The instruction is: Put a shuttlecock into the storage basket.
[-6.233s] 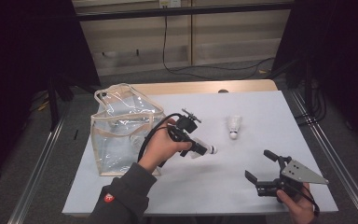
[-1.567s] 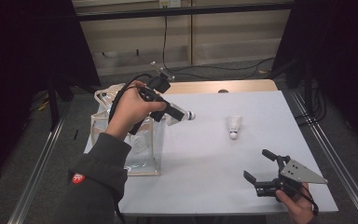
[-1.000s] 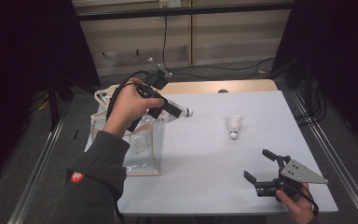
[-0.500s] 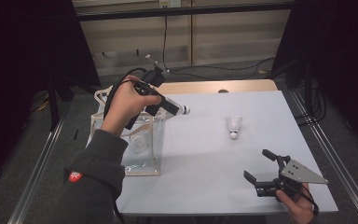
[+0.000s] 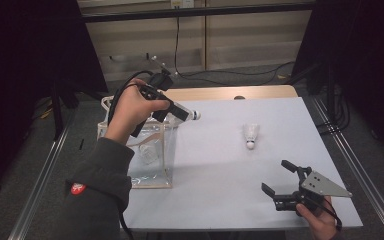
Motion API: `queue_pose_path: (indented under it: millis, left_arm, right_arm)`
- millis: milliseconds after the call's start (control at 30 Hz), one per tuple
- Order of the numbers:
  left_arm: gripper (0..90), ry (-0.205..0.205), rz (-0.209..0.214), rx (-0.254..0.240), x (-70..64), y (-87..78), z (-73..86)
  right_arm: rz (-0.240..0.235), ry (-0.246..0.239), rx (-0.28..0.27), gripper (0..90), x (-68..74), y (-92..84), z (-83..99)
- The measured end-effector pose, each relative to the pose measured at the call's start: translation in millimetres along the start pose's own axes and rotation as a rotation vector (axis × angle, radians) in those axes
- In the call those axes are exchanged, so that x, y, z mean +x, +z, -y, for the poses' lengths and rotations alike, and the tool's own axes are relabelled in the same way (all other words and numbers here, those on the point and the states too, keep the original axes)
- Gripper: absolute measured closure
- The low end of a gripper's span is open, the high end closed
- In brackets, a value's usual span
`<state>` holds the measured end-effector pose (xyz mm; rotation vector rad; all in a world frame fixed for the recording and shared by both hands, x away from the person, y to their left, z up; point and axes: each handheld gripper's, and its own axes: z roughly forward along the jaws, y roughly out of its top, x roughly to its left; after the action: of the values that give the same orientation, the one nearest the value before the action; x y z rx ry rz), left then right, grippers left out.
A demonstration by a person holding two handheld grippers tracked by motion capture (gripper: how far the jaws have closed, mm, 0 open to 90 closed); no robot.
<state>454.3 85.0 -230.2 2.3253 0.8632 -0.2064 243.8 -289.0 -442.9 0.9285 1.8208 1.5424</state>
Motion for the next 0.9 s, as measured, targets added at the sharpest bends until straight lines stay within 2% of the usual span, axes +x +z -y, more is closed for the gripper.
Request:
queue_pose_path:
  millis: [100, 167, 433, 800, 900]
  left_arm:
    - [90.0, -0.014, 0.004, -0.011, 0.5, -2.3, 0.5]
    - [90.0, -0.008, 0.007, -0.008, 1.8, -4.6, 0.5]
    - [90.0, -0.028, -0.008, -0.025, 3.5, -9.0, 1.2]
    - [90.0, -0.037, -0.036, -0.023, 9.4, -16.0, 1.7]
    - [90.0, -0.044, -0.031, -0.024, 10.5, -17.9, 1.6]
  right_arm:
    - [-0.001, 0.0, -0.001, 1.9, 0.0, 0.1, 0.1]
    - [0.0, -0.001, -0.002, 1.9, -0.2, 0.1, 0.1]
    - [0.0, -0.002, -0.002, 1.9, -0.2, -0.1, -0.1]
    - [0.005, -0.006, -0.007, 1.9, -1.4, -0.7, -0.4]
    - [0.005, -0.006, -0.007, 1.9, -1.1, -0.6, -0.5]
